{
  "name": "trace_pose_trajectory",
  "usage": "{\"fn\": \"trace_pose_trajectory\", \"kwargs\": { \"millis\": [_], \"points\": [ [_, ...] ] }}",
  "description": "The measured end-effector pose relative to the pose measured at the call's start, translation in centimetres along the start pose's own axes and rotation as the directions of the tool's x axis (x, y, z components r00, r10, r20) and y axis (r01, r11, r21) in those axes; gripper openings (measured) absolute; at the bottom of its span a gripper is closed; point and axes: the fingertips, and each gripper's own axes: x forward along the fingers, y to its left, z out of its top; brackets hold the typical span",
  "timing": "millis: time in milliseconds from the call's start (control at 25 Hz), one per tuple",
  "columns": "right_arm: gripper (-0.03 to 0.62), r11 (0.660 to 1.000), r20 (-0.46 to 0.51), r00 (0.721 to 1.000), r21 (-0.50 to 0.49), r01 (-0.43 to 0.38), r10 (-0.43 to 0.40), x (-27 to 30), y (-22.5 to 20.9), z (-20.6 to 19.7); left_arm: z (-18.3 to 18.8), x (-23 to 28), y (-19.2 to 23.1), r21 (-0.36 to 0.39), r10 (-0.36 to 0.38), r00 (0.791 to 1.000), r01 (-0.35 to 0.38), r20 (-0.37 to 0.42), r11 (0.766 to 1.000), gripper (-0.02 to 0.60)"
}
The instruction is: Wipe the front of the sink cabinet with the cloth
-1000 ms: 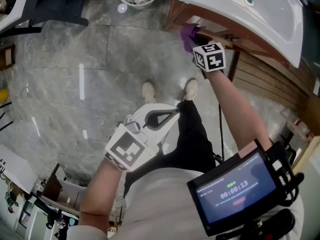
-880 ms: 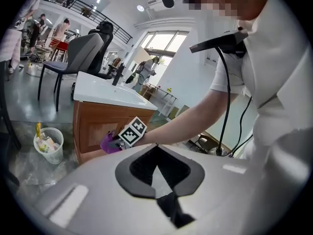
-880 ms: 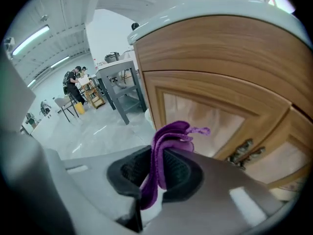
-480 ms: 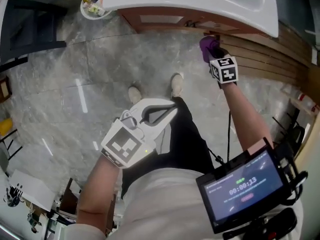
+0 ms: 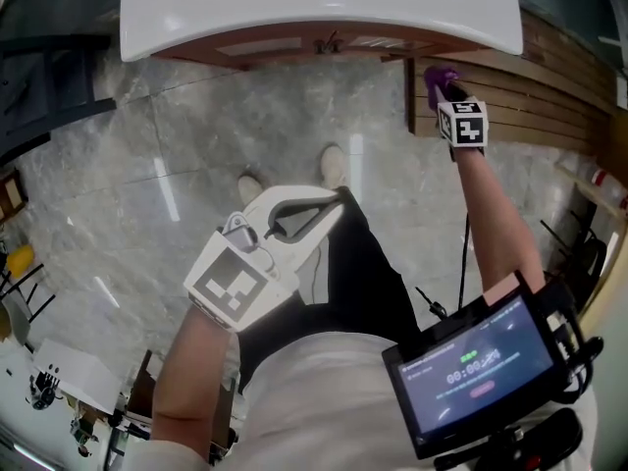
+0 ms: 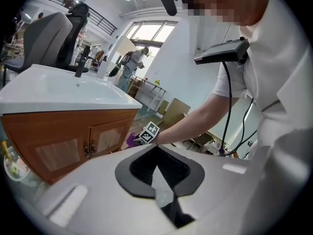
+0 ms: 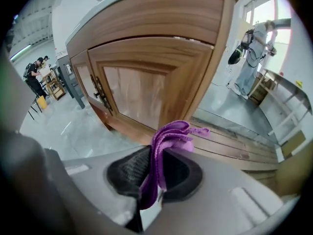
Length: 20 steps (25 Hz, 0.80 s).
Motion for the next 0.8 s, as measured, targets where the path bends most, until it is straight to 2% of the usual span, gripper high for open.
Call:
{"fn": "trace_pose_trajectory", "kwargs": {
  "millis": [120,240,800],
  "points": [
    [0.055,1.0,0.001,1.0,0.012,0.009,-0.009,2.5,-3.1,-0.4,0.0,3.2,0.7,-0.007,0.011,1.0,-0.011,-0.012,1.0,0.005],
    [0.055,1.0,-0.002,1.0,0.004,0.002,-0.002,4.4,-3.6,-0.2,-0.1,4.4,1.2,-0.016,0.023,1.0,-0.024,-0.015,1.0,0.005],
    [0.055,0.995,0.0,0.996,-0.052,-0.088,0.088,9.5,2.0,1.5,-1.4,3.6,2.9,-0.05,0.09,0.996,-0.09,-0.006,0.995,0.005]
  ]
}}
